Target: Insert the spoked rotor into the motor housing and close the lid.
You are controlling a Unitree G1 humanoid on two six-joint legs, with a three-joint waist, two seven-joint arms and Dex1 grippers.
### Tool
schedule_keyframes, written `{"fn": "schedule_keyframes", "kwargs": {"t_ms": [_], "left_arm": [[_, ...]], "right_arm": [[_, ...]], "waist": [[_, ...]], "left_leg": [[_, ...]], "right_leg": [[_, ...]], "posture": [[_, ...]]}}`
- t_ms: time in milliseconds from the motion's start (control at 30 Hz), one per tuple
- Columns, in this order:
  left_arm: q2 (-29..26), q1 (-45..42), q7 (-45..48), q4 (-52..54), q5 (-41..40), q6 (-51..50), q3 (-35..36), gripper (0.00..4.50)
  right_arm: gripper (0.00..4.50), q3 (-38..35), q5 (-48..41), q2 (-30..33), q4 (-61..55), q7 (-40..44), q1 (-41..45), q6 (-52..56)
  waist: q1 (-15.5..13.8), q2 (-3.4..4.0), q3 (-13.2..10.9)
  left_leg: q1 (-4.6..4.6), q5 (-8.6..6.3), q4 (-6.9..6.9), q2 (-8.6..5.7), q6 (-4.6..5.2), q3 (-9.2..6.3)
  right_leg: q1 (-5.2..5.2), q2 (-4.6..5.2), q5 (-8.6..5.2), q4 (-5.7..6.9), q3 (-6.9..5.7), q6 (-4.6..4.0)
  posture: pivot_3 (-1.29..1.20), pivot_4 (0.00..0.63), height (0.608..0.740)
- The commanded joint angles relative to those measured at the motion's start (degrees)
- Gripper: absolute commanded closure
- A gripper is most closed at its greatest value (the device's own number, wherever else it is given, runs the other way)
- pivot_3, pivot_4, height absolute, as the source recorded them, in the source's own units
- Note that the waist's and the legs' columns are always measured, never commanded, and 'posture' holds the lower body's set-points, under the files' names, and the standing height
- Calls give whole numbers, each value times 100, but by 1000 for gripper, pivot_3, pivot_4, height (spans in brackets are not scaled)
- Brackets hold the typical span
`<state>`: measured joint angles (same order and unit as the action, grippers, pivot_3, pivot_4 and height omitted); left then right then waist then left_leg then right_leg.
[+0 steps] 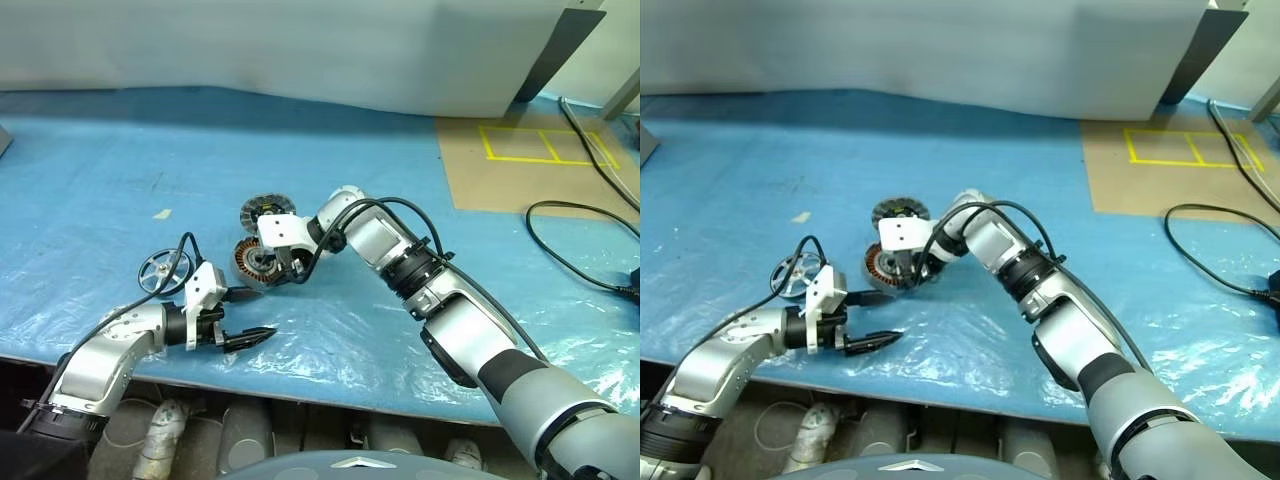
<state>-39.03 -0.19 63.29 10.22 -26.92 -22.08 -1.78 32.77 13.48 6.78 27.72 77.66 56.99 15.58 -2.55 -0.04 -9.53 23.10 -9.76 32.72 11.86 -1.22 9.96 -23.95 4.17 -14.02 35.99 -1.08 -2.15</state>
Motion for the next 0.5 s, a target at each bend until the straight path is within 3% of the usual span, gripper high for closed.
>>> {"fn": "schedule_keyframes", "kwargs": {"t_ms": [33,200,467,500], "left_arm": [[-447,103,300,304,-167,176,532,0],[-860,276,524,140,-89,350,780,0],[-759,161,285,310,-68,242,690,0],[-739,168,253,360,-73,221,665,0]], "right_arm": [[2688,263,-20,-27,-291,101,-210,37],[2688,302,-31,-15,-308,62,-224,42],[2688,410,-48,-50,-206,-5,-213,16],[2356,376,-71,-85,-163,-66,-213,-13]], "waist": [[6,0,0],[5,0,0],[-3,0,0],[1,0,0]], "left_leg": [[-2,0,0,0,-1,0],[-17,0,-1,0,-3,0],[-37,0,-5,0,-5,0],[-40,0,-5,0,-5,0]], "right_leg": [[0,-1,0,1,0,0],[18,1,0,-3,2,0],[43,4,0,-12,1,0],[45,4,0,-12,1,0]], "posture": [[0,150,740],[0,150,740],[0,150,740],[0,150,740]]}}
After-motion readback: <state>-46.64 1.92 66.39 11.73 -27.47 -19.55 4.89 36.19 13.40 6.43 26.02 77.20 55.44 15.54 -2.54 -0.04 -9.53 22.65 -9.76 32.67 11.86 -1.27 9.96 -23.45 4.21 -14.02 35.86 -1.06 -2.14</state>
